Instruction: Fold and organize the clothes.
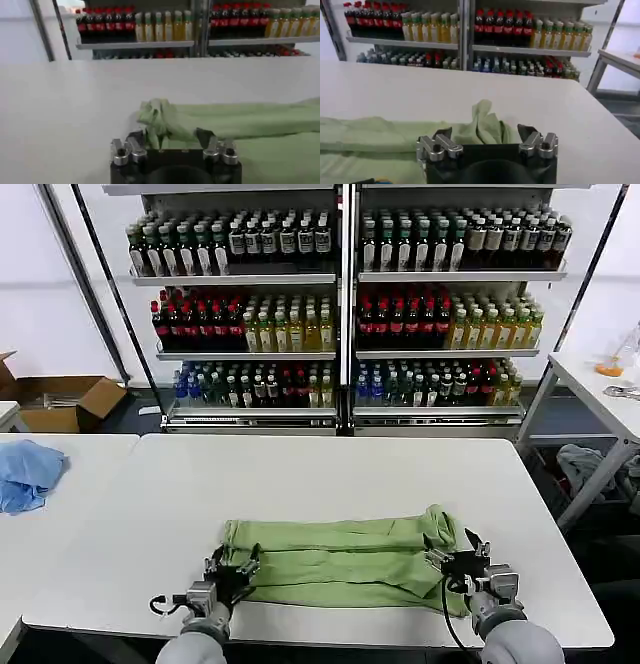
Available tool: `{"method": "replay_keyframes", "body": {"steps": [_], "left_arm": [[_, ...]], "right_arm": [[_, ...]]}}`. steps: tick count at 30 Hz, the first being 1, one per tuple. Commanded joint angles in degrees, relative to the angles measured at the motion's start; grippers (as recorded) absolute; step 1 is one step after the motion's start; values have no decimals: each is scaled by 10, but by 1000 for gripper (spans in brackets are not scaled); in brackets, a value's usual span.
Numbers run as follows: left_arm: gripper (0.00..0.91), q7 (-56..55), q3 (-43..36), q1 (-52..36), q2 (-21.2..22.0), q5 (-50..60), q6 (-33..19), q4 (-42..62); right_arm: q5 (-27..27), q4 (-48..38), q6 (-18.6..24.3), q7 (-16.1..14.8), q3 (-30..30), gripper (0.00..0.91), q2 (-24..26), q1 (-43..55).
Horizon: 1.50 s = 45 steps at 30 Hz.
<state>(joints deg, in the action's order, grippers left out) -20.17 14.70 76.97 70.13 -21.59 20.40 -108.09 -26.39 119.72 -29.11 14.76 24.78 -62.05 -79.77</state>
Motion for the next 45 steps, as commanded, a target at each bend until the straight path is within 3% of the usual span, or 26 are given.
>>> {"method": "replay_keyframes", "body": {"steps": [1,10,23,27,32,36,45], "left_arm": [[20,-1,4,19,28,14,-12,7],[20,7,47,12,5,-25,-34,12],[20,18,212,-38,-138,-139,-32,12],[20,23,244,-43,-157,-210,-23,-18],[20,27,244,-32,-150,-336,-16,-89],[20,31,199,-24,-122,-411,-13,-149],[20,31,64,-26,-48,-460,-14,-178]], "right_arm": [[-4,6,2,2,1,907,4,-5],[-14,8,11,7,7,907,13,-6],[-28,12,15,9,11,907,22,1],[-28,14,14,10,7,907,22,3],[-28,17,14,9,9,907,24,1],[-28,17,14,10,10,907,25,1],[-26,27,14,10,14,907,22,-4]]}}
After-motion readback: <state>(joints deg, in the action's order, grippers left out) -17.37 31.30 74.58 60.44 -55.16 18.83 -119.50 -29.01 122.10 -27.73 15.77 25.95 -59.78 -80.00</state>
